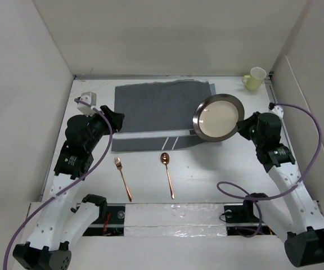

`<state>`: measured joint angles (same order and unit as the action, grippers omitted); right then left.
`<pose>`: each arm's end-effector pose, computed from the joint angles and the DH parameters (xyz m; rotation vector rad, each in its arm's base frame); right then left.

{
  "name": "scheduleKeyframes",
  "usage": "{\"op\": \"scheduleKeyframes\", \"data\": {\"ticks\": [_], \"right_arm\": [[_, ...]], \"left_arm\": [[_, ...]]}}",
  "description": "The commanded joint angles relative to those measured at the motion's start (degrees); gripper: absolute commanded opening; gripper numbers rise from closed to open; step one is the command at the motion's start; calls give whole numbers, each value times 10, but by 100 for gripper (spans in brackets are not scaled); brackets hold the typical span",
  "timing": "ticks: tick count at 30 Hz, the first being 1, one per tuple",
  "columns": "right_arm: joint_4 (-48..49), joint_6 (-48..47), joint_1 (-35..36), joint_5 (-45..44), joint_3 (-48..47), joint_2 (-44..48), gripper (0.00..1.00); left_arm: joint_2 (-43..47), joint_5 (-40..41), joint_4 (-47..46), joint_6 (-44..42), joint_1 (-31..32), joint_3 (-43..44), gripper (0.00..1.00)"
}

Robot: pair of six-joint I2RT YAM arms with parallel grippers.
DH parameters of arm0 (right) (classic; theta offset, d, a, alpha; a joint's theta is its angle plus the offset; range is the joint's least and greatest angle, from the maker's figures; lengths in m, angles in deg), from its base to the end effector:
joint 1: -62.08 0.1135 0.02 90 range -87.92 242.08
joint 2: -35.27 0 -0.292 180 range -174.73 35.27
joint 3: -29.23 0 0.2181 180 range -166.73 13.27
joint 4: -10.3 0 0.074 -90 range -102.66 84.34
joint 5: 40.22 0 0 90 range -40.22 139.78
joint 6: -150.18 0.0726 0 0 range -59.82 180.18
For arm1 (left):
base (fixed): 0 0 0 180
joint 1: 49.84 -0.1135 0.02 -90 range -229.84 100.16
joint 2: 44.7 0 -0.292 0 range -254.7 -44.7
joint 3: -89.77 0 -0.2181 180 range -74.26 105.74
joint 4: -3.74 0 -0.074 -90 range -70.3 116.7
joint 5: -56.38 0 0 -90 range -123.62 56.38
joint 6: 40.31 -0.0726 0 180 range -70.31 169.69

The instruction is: Set the dinner table for one person

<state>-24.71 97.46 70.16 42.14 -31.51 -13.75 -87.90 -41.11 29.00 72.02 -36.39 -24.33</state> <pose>0.1757 0.0152 0.3205 0.5867 1.9052 0.3828 0.1478 -0.0451 0.3910 -0.0247 1.6468 -0.5853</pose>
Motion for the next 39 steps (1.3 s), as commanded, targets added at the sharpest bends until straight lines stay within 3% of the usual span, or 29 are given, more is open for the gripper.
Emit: {"op": "scheduleKeyframes", "data": {"ticks": [1, 6, 7, 9, 13, 20, 39], "right_arm": [[105, 24, -3, 53, -32, 7, 0], [185, 45, 35, 126, -53, -63, 0], [244, 52, 56, 145, -58, -113, 0], [285, 60, 78, 163, -70, -136, 0], [348, 66, 124, 188, -136, -292, 0], [480, 121, 138, 214, -209, -452, 0], [561, 187, 128, 228, -227, -615, 0]], "left_arm": [[7, -7, -23, -5, 1, -2, 40], [7, -4, -23, -5, 1, -3, 40], [6, -5, -23, -6, 1, -3, 40], [6, -3, -23, -6, 1, -3, 40], [13, 7, -19, -8, 1, -2, 40], [20, 31, -14, -12, 1, -3, 40], [4, 34, -12, -16, 1, -3, 40]]}}
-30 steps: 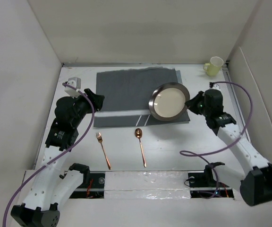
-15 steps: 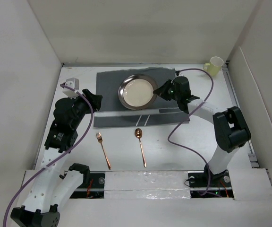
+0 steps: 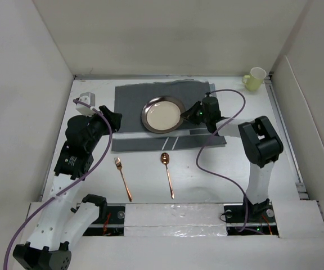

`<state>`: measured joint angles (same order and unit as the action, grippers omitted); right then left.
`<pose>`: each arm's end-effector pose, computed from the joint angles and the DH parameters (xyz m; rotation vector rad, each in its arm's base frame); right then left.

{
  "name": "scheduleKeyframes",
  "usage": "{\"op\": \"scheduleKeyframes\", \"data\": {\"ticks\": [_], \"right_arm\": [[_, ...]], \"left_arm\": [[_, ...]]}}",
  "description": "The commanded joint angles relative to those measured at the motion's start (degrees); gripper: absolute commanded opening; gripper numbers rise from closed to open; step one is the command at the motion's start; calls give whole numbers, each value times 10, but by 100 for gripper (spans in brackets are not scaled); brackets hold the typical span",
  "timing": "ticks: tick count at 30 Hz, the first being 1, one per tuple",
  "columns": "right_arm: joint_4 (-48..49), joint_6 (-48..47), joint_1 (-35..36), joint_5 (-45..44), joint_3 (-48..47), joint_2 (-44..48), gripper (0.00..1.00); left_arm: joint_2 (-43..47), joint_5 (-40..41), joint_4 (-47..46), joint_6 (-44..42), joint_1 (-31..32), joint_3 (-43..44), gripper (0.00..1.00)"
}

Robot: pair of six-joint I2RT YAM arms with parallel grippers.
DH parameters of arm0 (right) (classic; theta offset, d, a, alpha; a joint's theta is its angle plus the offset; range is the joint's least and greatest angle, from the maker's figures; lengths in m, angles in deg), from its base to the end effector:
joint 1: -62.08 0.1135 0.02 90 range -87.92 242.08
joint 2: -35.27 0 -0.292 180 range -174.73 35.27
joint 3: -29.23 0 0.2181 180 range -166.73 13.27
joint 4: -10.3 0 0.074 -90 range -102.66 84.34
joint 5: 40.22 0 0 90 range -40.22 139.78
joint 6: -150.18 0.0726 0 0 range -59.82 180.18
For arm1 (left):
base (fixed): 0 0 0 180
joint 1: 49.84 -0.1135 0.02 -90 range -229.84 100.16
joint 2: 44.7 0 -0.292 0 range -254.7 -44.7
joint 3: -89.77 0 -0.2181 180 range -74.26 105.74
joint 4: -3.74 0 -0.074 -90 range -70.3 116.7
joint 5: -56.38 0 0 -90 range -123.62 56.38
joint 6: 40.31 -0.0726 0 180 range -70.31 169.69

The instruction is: Set the dinner table for one person

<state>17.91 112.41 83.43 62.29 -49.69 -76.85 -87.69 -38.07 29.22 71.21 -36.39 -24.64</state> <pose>0.4070 0.1760 0.2020 0.4311 2.1207 1.0039 0.1484 -0.0413 0.3891 -0.0552 1.6463 -0.5313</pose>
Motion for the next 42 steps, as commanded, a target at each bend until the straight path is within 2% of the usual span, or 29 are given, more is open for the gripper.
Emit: {"op": "scheduleKeyframes", "data": {"ticks": [1, 4, 5, 7, 8, 11, 14, 18, 22, 23, 26, 28, 31, 32, 33, 35, 39, 40, 42], "right_arm": [[137, 38, -5, 26, -41, 13, 0], [128, 36, -5, 28, -36, -1, 2], [119, 32, -5, 27, -32, -3, 15], [114, 22, -5, 23, -16, 1, 27], [105, 18, -5, 14, -9, 6, 36], [75, -3, -10, -3, 11, 28, 49], [33, -45, -16, -20, 35, 67, 56], [9, -75, -30, -27, 61, 109, 58], [-42, -99, -55, -43, 76, 166, 59], [-66, -100, -74, -69, 76, 188, 49], [-93, -116, -128, -120, 59, 217, 0], [-116, -135, -151, -169, 8, 215, 0], [-218, -168, -176, -299, -85, 169, 0], [-313, -186, -188, -377, -190, 133, 0], [-314, -187, -193, -378, -191, 115, 0], [-360, -191, -209, -425, -276, 81, 0], [-410, -171, -256, -423, -389, 7, 1], [-418, -167, -267, -426, -411, -21, 4], [-447, -161, -274, -432, -475, -49, 24]], "left_arm": [[3, 4, -14, -8, 1, 0, 40], [0, 5, -14, -9, 1, 1, 40], [0, 5, -13, -9, 1, 1, 40], [-1, 4, -13, -9, 1, 1, 40], [0, 3, -13, -9, 1, 1, 40], [0, 2, -13, -9, 1, 1, 40], [4, 2, -11, -10, 1, 4, 40], [12, 7, -11, -10, 1, 4, 41], [23, 8, -11, -11, 1, 5, 41], [25, 7, -11, -12, 1, 5, 41], [29, -1, -13, -12, 1, 4, 40], [30, -3, -13, -13, 1, 5, 40], [38, -5, -12, -15, 1, 5, 40], [50, 9, -11, -16, 1, 6, 40], [50, 9, -11, -16, 1, 6, 40], [54, 12, -12, -14, 1, 2, 40], [48, -5, -13, -11, 1, 4, 40], [46, -9, -13, -11, 1, 3, 40], [48, -11, -13, -11, 1, 2, 40]]}}
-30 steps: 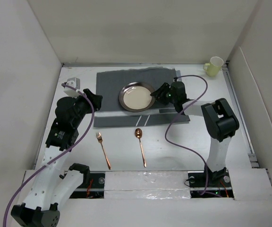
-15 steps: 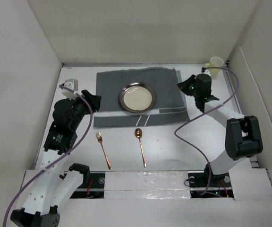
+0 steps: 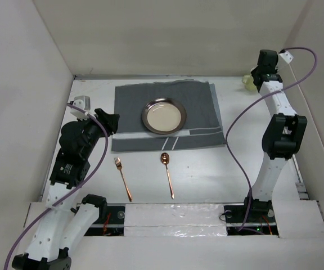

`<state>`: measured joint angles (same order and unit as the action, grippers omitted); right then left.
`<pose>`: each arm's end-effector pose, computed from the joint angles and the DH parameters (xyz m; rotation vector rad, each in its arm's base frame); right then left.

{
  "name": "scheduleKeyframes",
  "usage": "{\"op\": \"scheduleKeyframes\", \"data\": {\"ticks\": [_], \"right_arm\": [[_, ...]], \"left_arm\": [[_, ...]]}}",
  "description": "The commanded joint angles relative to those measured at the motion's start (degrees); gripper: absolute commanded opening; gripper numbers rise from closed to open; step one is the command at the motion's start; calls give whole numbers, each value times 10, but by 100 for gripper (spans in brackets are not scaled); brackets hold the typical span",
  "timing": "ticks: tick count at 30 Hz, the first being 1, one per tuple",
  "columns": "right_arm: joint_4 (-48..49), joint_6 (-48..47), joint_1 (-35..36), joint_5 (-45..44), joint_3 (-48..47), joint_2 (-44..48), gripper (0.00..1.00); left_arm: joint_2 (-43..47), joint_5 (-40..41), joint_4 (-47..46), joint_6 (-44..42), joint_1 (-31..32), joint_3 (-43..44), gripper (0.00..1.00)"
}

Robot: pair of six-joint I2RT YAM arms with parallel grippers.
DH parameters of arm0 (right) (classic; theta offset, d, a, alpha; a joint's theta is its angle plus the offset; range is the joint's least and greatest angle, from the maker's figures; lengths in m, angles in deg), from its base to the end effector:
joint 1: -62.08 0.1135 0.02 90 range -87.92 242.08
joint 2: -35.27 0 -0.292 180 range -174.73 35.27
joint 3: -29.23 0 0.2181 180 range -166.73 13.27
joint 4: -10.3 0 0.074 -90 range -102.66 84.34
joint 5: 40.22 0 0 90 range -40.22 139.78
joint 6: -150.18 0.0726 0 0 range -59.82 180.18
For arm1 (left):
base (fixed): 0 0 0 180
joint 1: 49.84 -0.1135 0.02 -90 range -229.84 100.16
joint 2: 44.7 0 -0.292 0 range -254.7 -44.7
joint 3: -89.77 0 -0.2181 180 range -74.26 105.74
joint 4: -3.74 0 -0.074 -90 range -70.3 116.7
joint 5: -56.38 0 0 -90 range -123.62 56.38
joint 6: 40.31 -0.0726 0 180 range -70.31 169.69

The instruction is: Set the dinner table for one person

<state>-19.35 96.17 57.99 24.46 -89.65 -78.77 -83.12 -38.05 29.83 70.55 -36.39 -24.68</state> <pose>0.4796 -0.0654 0.3400 0.9269 1.7277 -0.0782 0.1268 -0.0361 0.3971 -0.0399 1.5767 -0.5316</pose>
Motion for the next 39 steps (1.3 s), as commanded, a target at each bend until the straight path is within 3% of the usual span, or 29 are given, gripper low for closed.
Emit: {"op": "scheduleKeyframes", "data": {"ticks": [1, 2, 3, 7, 17, 26, 32, 37, 39], "right_arm": [[-85, 5, -20, -60, -97, -46, 31], [-102, 6, -27, -62, -117, -73, 42], [-110, 5, -35, -61, -134, -73, 47], [-123, -2, -50, -39, -217, -136, 59], [-141, -15, -65, 3, -302, -230, 63], [-129, 0, -71, 14, -309, -268, 60], [-111, 1, -77, 43, -297, -274, 42], [-78, 1, -77, 57, -271, -259, 35], [-80, 0, -77, 65, -278, -261, 25]], "left_arm": [[2, -11, -20, -5, 1, 3, 40], [-2, -11, -19, -6, 1, 5, 40], [-4, -11, -17, -6, 1, 7, 40], [-17, -26, -14, -8, 1, 10, 40], [-46, -35, -9, -13, 1, 15, 40], [-54, -33, -8, -14, 1, 15, 40], [-57, -26, -8, -14, 1, 14, 41], [-54, -18, -10, -14, 1, 12, 41], [-54, -15, -10, -14, 1, 12, 41]]}}
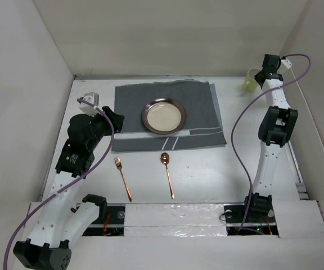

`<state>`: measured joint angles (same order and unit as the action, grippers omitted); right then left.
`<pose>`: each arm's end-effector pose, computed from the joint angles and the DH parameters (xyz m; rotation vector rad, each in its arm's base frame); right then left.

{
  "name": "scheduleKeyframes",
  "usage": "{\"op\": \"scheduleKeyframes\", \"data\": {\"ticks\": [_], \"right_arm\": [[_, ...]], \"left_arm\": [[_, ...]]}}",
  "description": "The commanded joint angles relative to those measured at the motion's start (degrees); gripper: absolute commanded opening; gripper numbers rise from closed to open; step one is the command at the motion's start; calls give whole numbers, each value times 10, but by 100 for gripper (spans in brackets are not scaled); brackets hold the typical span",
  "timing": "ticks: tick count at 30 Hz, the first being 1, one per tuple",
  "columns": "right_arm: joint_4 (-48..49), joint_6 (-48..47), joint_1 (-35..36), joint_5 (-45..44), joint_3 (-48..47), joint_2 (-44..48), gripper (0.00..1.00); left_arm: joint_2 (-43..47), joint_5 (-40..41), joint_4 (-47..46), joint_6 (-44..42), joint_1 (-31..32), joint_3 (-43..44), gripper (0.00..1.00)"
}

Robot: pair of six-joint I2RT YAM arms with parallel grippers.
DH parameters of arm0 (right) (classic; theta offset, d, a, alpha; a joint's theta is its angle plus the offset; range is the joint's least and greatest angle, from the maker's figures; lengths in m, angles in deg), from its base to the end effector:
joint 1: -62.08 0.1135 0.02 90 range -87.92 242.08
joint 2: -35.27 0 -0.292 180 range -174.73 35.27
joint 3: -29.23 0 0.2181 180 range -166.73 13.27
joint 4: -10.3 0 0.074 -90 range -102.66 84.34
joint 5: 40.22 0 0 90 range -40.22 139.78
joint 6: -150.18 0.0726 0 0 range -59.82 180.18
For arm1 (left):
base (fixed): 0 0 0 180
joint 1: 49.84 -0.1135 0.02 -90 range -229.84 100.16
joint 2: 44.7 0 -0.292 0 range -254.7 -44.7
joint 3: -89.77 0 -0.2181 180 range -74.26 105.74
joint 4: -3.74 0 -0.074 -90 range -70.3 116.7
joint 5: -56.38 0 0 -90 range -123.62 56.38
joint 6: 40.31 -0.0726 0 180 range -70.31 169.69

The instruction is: Set the dinner table for one person

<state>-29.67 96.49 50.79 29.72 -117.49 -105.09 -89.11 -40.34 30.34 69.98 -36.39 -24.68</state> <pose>0.5639 -0.1380 0.2452 1.0347 1.8502 -0.1193 0.1539 -0.0455 0.3826 -0.0108 1.6941 -0.5413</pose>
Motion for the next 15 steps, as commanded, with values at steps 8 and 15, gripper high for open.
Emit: {"op": "scheduleKeyframes", "data": {"ticks": [8, 15], "right_arm": [[66, -16, -10, 35, 58, 54, 0], [122, -72, 18, 43, 125, 162, 0]], "left_arm": [[10, 15, -16, -9, 1, 11, 41], [11, 15, -19, -8, 1, 9, 41]]}}
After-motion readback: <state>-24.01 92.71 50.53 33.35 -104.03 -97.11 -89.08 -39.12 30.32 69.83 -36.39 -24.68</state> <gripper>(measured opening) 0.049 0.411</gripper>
